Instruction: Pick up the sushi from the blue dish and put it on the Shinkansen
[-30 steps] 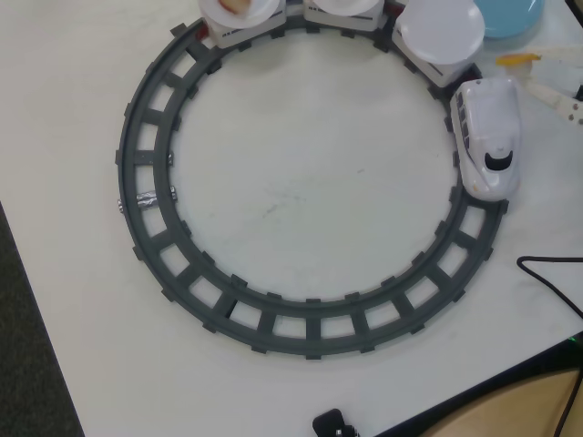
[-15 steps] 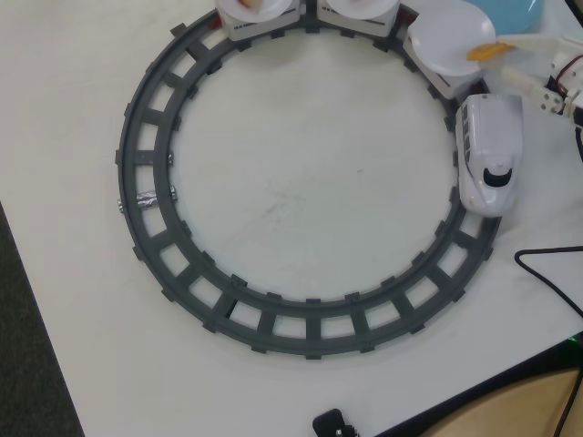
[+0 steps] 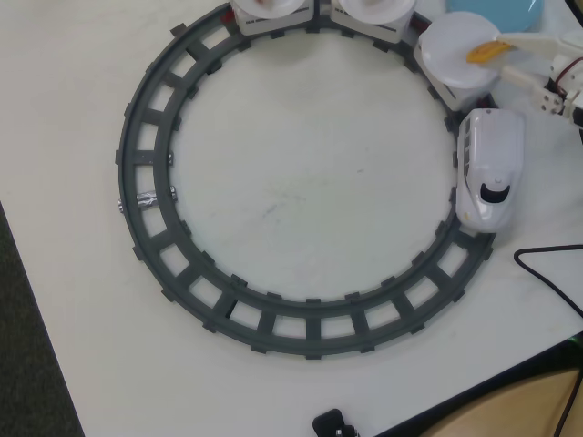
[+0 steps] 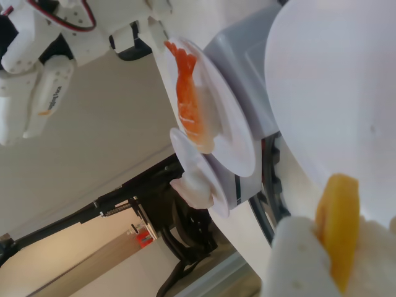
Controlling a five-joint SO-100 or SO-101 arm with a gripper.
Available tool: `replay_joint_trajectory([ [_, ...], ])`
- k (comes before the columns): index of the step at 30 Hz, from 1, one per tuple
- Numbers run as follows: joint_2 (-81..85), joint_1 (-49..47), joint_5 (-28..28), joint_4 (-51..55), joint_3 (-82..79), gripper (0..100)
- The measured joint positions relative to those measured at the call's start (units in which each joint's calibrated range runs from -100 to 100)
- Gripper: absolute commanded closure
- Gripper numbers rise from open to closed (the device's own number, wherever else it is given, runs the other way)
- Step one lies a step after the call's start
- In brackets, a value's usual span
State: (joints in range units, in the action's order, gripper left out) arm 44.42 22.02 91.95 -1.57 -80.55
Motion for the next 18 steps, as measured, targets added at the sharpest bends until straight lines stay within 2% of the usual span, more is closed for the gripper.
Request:
replay_joint_trajectory([
  [15,-0.1,-0.1,1.2,-0.3,-4.4,97],
  [18,0.0,0.0,1.2,-0.3,-4.4,90],
])
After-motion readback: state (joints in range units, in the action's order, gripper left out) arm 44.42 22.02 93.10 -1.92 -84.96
